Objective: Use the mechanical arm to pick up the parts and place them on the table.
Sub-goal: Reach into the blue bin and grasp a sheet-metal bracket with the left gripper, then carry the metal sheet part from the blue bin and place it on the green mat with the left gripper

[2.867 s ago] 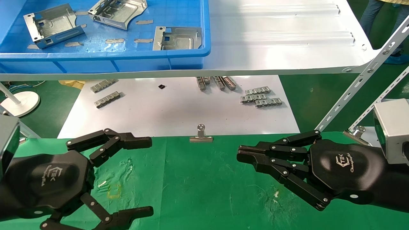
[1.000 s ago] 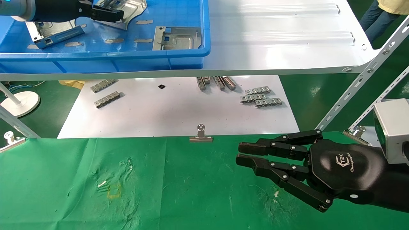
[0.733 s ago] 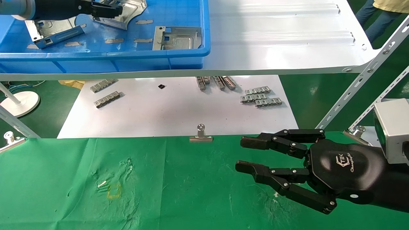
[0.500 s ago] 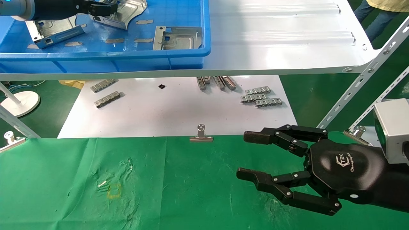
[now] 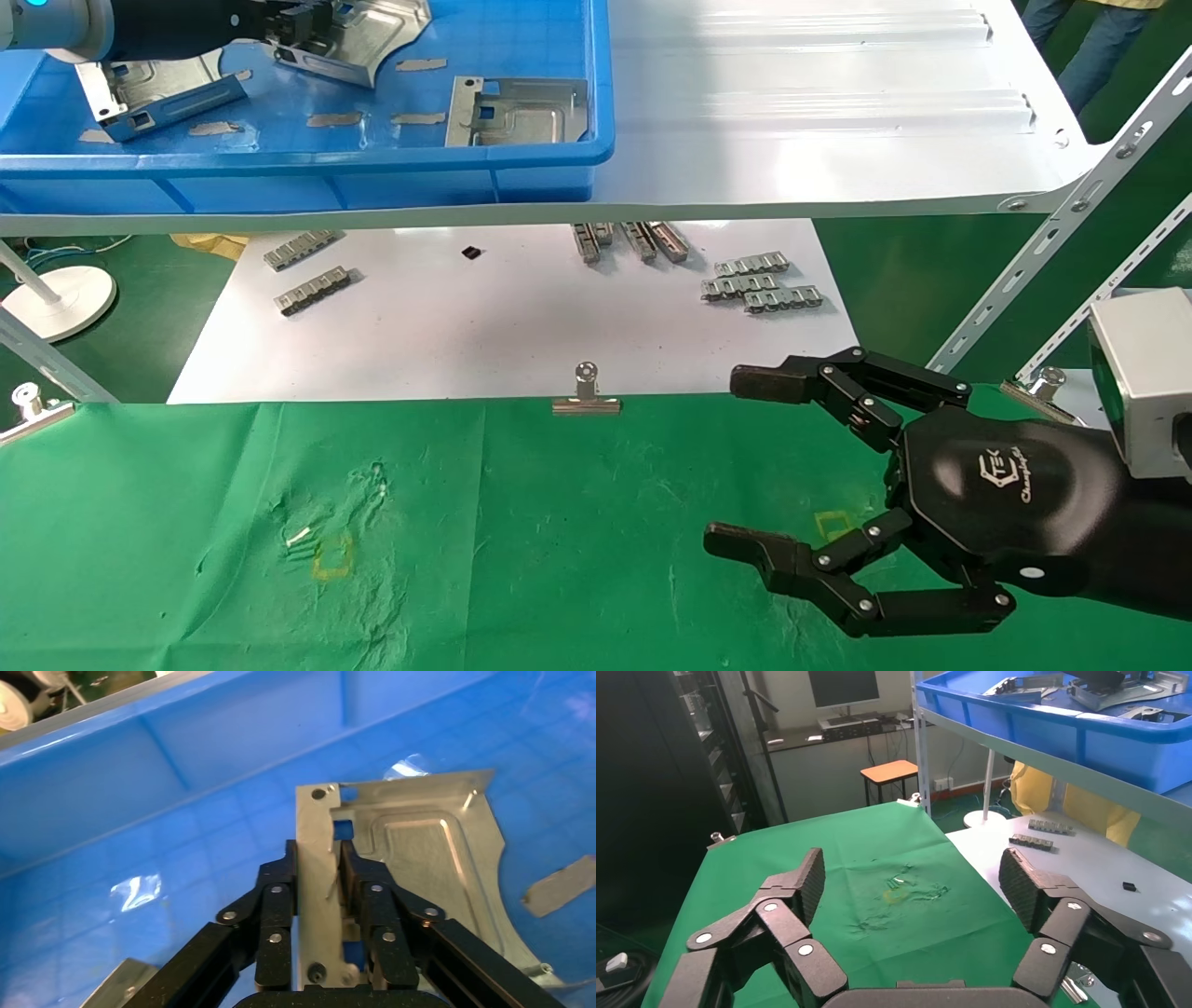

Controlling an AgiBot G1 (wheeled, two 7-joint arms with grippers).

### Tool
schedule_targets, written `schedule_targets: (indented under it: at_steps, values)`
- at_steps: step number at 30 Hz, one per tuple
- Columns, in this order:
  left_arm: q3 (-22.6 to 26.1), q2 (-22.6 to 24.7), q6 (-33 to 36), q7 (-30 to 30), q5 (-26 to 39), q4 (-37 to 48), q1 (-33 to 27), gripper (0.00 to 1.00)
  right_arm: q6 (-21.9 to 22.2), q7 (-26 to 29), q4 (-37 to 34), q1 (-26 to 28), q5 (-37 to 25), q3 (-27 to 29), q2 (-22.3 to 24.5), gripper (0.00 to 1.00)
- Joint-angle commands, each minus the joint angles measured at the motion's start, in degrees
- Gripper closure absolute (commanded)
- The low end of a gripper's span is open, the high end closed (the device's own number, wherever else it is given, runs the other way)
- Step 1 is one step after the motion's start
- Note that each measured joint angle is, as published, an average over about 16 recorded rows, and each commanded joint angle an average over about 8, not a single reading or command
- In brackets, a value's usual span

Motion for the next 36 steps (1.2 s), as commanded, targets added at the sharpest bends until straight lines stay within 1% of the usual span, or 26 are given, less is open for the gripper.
schedule_targets:
  at_steps: [1, 6, 10, 13, 16, 21, 25, 28, 33, 36]
  values:
    - [-0.3, -0.1, 0.1, 0.2, -0.5, -0.3, 0.1, 1.0, 0.0, 0.0, 0.0, 0.0, 0.0, 0.0, 0.0, 0.0]
    - [-1.9, -1.5, 2.1, 1.8, -2.8, -1.4, 0.0, 1.0, 0.0, 0.0, 0.0, 0.0, 0.0, 0.0, 0.0, 0.0]
    - [-4.0, -3.9, 7.3, 4.6, -5.9, -3.3, 0.0, 1.0, 0.0, 0.0, 0.0, 0.0, 0.0, 0.0, 0.0, 0.0]
    - [-6.0, -6.5, 14.9, 8.3, -9.2, -5.4, 0.8, 1.0, 0.0, 0.0, 0.0, 0.0, 0.0, 0.0, 0.0, 0.0]
    - [-7.9, -9.5, 24.2, 12.9, -12.4, -7.9, 2.1, 1.0, 0.0, 0.0, 0.0, 0.0, 0.0, 0.0, 0.0, 0.0]
    - [-9.8, -14.2, 39.3, 22.0, -16.4, -12.4, 5.2, 1.0, 0.0, 0.0, 0.0, 0.0, 0.0, 0.0, 0.0, 0.0]
    - [-10.8, -17.6, 47.3, 29.2, -20.1, -16.7, 9.3, 1.0, 0.0, 0.0, 0.0, 0.0, 0.0, 0.0, 0.0, 0.0]
    - [-10.6, -21.1, 49.8, 32.4, -24.7, -21.7, 13.9, 1.0, 0.0, 0.0, 0.0, 0.0, 0.0, 0.0, 0.0, 0.0]
    - [-7.8, -29.6, 49.9, 34.9, -33.6, -33.4, 23.7, 1.0, 0.0, 0.0, 0.0, 0.0, 0.0, 0.0, 0.0, 0.0]
    - [-5.2, -33.8, 49.3, 38.7, -35.7, -38.0, 28.9, 1.0, 0.0, 0.0, 0.0, 0.0, 0.0, 0.0, 0.0, 0.0]
